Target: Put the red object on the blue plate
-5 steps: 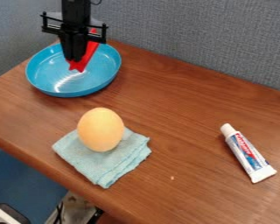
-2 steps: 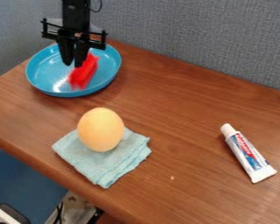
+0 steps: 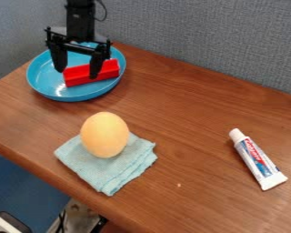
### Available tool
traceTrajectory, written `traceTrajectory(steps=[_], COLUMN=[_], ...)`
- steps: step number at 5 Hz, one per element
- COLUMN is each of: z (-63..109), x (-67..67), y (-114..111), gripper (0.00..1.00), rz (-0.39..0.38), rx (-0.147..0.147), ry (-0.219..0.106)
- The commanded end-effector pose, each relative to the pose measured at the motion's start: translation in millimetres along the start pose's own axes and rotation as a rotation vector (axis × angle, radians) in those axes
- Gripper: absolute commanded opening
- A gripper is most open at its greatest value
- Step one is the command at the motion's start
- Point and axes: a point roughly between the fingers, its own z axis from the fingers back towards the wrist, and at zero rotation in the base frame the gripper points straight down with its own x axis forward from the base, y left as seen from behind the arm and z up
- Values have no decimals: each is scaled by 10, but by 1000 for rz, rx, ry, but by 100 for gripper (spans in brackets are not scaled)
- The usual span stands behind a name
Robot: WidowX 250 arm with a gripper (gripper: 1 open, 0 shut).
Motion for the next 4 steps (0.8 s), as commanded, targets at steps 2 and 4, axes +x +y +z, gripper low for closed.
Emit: traceTrajectory(steps=[2,4], z=[6,-88], x=[85,156], y=[91,92], gripper=[100,100], rz=[31,50], rx=[16,13], ry=[-38,-39])
